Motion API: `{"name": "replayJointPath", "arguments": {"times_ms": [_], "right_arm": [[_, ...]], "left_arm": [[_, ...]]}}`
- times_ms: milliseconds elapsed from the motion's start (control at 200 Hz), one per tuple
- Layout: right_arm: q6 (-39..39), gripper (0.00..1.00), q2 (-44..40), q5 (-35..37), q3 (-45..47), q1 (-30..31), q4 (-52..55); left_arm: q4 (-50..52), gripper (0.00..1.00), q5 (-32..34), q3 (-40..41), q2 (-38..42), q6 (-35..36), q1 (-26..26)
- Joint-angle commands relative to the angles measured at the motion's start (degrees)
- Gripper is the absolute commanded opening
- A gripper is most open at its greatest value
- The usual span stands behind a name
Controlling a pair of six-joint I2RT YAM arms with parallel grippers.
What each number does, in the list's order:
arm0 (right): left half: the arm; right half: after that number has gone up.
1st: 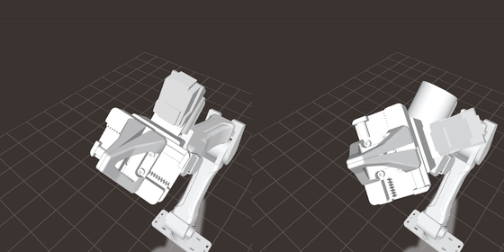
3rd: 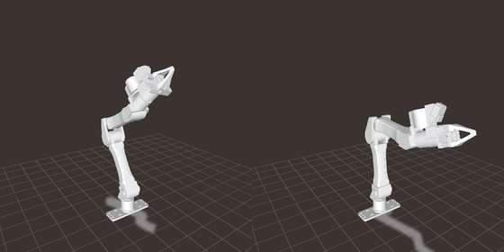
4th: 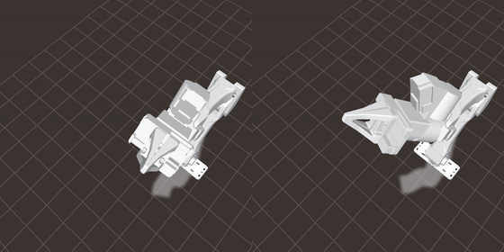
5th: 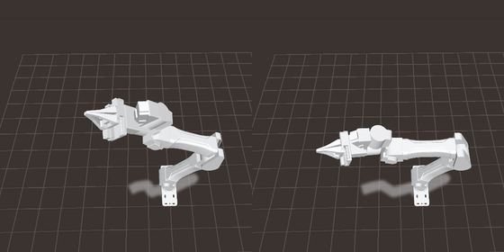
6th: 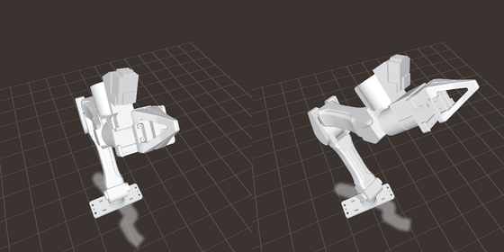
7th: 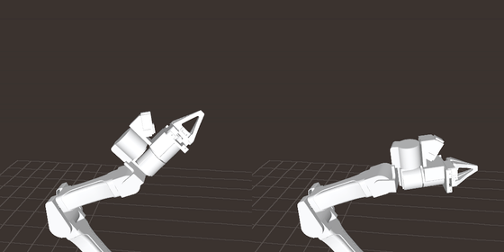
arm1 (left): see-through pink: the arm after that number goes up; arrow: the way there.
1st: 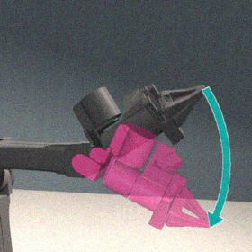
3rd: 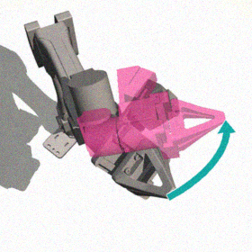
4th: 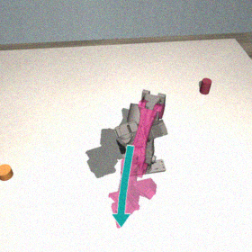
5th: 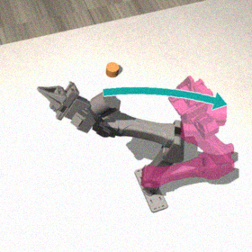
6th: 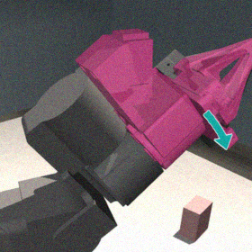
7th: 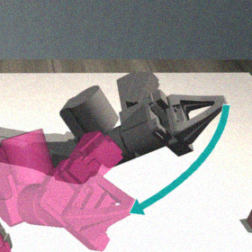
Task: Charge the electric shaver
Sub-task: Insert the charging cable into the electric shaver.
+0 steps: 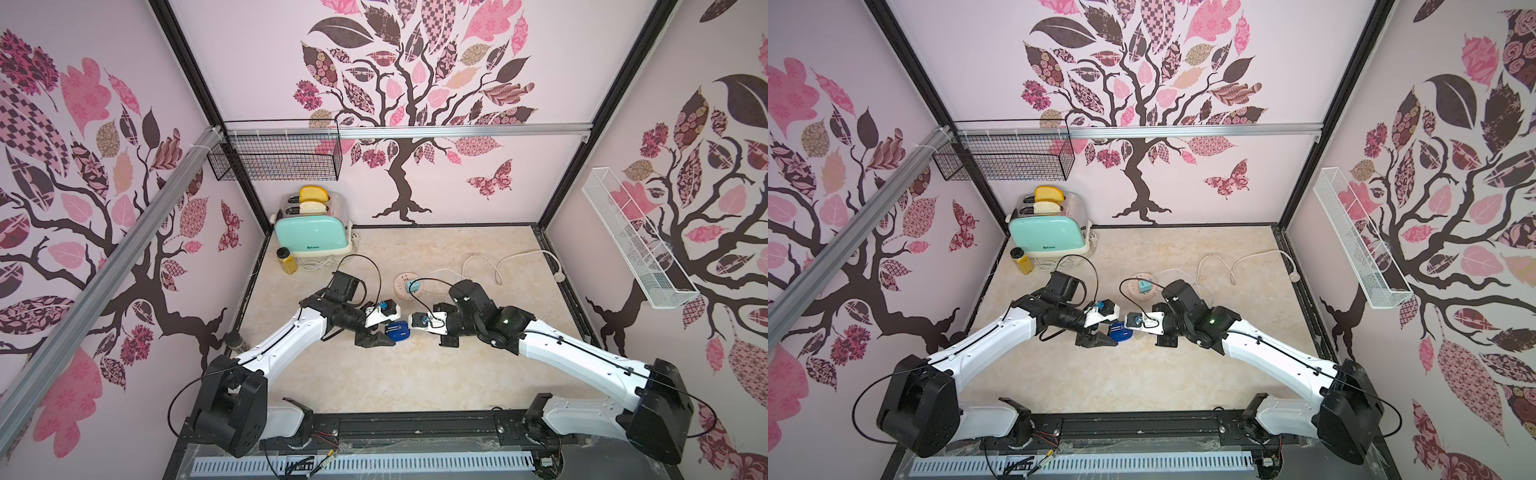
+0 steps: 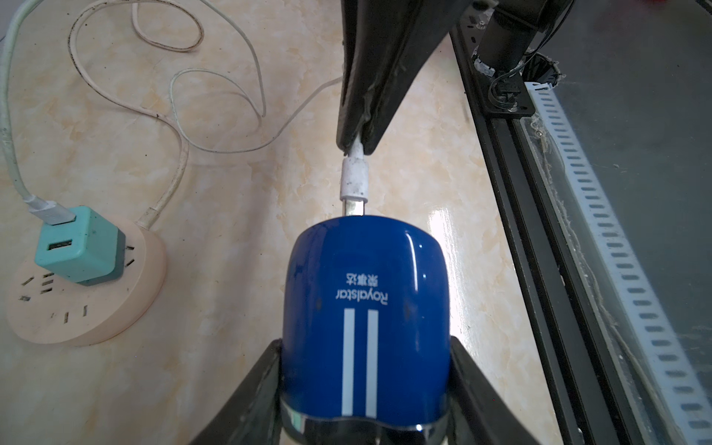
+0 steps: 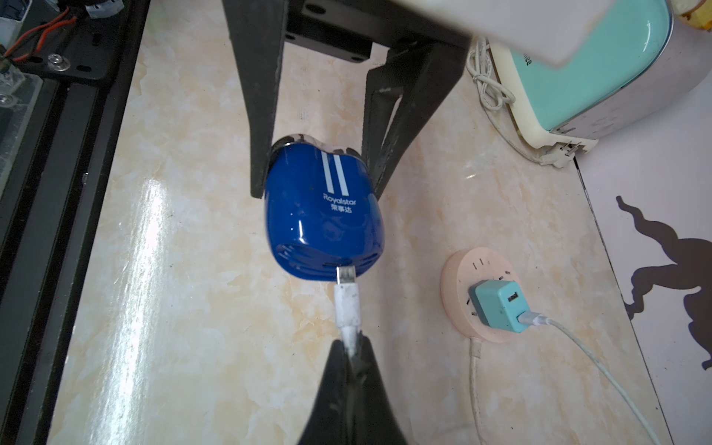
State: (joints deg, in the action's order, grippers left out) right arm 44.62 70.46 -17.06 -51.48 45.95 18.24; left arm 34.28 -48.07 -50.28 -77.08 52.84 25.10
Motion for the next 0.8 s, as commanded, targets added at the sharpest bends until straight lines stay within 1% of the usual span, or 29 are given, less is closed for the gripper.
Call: {"name": "replayJointPath", "arguments": {"times_ms": [0, 455, 690, 795], "right_arm": [[0.0, 0.00, -0.1, -1.1, -3.0, 1.0, 0.9], [0.3, 0.00, 2.2, -2.0, -5.9, 2.1, 0.6], [1.4, 0.00, 1.2, 2.2, -5.0, 2.2, 3.0], [1.7, 0.00, 0.8, 2.7, -5.0, 2.2, 4.1]], "left_arm": [[-2.5, 0.00, -2.8, -0.5, 0.8, -0.1, 0.2], [-1.7, 0.00, -3.1, -0.6, 0.3, 0.5, 0.3], [-1.8, 0.00, -3.1, 0.0, 1.0, 0.7, 0.2], [-1.7, 0.00, -3.1, 0.2, 1.2, 0.7, 0.1]]}}
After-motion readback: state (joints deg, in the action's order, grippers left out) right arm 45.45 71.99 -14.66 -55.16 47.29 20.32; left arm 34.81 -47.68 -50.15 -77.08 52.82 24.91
